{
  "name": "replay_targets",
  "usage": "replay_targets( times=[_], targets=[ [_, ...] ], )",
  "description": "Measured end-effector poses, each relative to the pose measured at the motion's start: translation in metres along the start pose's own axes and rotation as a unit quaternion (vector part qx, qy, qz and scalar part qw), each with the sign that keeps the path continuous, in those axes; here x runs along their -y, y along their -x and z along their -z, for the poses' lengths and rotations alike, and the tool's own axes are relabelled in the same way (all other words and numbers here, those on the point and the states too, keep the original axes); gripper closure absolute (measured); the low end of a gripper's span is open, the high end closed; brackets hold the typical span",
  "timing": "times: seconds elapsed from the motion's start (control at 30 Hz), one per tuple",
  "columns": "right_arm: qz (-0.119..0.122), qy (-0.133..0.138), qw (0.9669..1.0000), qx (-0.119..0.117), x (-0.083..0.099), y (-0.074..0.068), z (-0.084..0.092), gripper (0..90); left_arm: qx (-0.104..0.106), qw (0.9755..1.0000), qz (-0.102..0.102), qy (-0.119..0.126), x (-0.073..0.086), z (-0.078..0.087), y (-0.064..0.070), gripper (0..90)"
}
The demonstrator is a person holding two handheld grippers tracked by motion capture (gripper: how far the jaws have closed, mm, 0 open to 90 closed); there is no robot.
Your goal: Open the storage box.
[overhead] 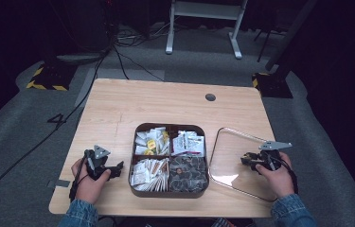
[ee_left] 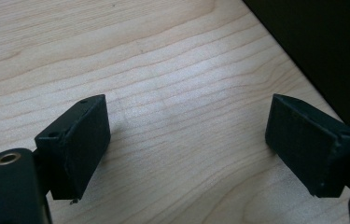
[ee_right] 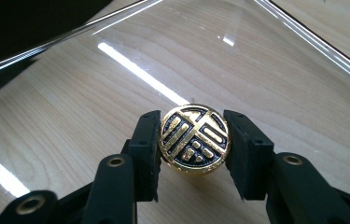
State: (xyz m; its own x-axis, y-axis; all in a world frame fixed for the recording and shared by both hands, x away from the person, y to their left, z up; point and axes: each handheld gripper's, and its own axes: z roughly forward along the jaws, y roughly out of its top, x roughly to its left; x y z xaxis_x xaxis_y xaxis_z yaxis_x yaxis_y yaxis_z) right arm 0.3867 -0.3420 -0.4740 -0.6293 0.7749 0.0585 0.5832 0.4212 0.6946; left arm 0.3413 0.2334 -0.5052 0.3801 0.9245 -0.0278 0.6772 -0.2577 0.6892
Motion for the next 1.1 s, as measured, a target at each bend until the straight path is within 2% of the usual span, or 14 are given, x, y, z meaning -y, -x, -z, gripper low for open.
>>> replay_targets(
  times=[0.2, 0.33, 0.53, 1.1],
  targets=[
    [-0.005, -0.007, 1.0000, 0.003, 0.007, -0.001, -0.004, 58.9, 0.000, 1.0000, -0.001, -0.001, -0.001, 0.000, 0.000, 14.0],
    [0.007, -0.014, 0.9998, 0.009, 0.007, -0.003, -0.006, 58.8, -0.001, 1.0000, 0.000, -0.001, -0.001, -0.001, 0.000, 14.0],
    [0.011, -0.017, 0.9998, 0.003, 0.008, -0.008, -0.007, 58.8, -0.001, 1.0000, 0.000, 0.000, -0.001, -0.001, 0.000, 14.0],
    [0.002, -0.018, 0.9998, -0.008, 0.014, -0.016, -0.001, 58.7, 0.001, 1.0000, -0.001, 0.000, -0.001, -0.001, 0.000, 14.0]
  ],
)
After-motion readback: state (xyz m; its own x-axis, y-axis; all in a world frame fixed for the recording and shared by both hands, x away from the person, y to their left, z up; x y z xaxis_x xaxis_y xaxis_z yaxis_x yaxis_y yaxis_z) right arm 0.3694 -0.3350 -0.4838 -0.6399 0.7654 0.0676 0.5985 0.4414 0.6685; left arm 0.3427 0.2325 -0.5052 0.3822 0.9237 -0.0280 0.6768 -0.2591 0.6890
